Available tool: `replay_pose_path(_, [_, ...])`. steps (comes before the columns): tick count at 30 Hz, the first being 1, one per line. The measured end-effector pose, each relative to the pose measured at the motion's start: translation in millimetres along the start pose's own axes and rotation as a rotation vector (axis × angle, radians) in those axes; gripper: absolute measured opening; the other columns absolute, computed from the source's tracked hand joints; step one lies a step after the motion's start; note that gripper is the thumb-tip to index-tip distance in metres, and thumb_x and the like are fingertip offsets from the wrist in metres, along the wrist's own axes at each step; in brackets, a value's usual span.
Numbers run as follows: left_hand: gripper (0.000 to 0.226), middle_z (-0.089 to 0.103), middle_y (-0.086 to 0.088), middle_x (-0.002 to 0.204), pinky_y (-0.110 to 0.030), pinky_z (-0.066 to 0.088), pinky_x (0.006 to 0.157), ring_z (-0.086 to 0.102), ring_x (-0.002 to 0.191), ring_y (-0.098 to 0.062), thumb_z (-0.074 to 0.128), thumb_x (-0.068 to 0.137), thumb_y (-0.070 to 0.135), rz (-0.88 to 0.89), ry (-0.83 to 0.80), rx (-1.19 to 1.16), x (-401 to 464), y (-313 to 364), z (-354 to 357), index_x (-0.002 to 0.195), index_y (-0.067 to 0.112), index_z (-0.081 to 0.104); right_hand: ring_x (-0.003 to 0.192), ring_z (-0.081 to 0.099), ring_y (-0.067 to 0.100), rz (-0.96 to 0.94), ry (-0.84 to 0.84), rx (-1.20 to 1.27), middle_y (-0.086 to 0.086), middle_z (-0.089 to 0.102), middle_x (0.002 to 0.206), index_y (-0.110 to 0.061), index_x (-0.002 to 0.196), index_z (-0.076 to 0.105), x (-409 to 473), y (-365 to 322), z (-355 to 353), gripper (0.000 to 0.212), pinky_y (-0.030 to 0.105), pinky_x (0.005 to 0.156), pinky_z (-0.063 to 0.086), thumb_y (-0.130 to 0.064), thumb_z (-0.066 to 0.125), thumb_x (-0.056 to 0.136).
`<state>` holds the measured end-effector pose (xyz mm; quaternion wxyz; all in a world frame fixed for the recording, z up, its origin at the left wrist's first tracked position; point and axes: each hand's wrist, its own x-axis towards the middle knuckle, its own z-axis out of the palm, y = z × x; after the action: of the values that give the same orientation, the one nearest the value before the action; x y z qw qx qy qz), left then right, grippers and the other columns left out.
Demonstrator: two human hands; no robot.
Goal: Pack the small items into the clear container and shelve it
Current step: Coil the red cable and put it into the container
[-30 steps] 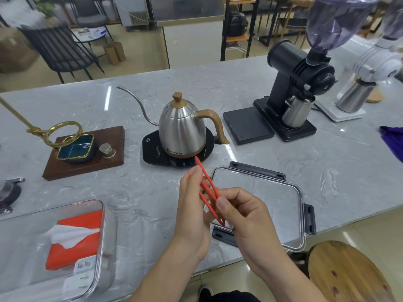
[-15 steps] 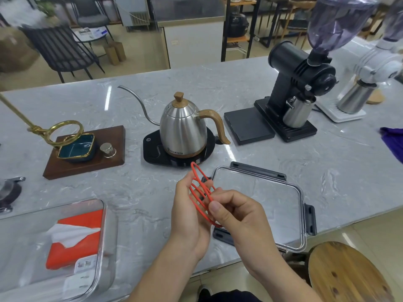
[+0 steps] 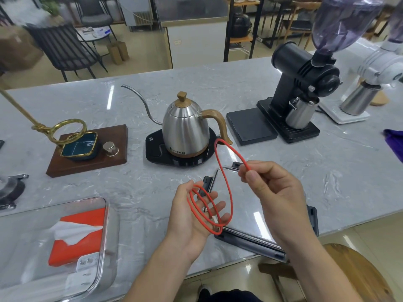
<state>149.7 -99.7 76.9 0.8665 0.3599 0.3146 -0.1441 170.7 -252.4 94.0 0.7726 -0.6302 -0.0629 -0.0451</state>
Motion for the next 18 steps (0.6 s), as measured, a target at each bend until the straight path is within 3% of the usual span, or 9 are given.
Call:
replay_pose_path(3, [0.037,0.068,-0.021,0.107,-0.055,0.055,0.084,0.065,0.111,-0.046,0.054,0.092,0.044,-0.052,0.01,0.011,2.3,-2.4,-3.7,0.115,0.016,0.066,0.089,0.068,0.019,-0.036,-0.014,0.024,0.005,0.074,0.09,-0.014,0.088,0.072,3.7,-6.6,-1.4,0.01,0.028,0.085,0.056,-0.013,0.064,0.081])
replay_pose_path(8, [0.047,0.07,-0.023,0.115,-0.065,0.047,0.096,0.067,0.108,-0.048,0.055,0.092,0.045,-0.128,-0.028,0.013,3.4,-6.7,-5.9,0.126,0.013,0.063,0.092,0.067,0.026,-0.053,-0.04,0.02,0.011,0.072,0.092,-0.007,0.092,0.068,6.7,-11.1,-2.5,0.012,0.039,0.089,0.054,-0.013,0.064,0.082])
replay_pose_path(13, [0.053,0.066,-0.029,0.124,-0.062,0.049,0.094,0.065,0.106,-0.054,0.058,0.09,0.045,-0.299,-0.147,-0.01,0.7,-7.9,-6.1,0.129,0.01,0.063,0.084,0.068,0.018,-0.044,-0.138,0.009,0.006,0.073,0.09,-0.006,0.092,0.067,7.2,-6.7,-0.9,0.01,0.025,0.079,0.055,-0.012,0.067,0.083])
replay_pose_path(18, [0.061,0.059,-0.032,0.126,-0.059,0.048,0.09,0.059,0.108,-0.057,0.057,0.089,0.043,-0.51,-0.343,-0.05,-3.1,-7.7,-11.5,0.139,0.007,0.055,0.079,0.065,0.017,-0.043,-0.228,-0.03,0.009,0.073,0.091,-0.001,0.093,0.066,6.1,-3.9,-4.8,0.008,0.023,0.074,0.053,-0.005,0.067,0.086])
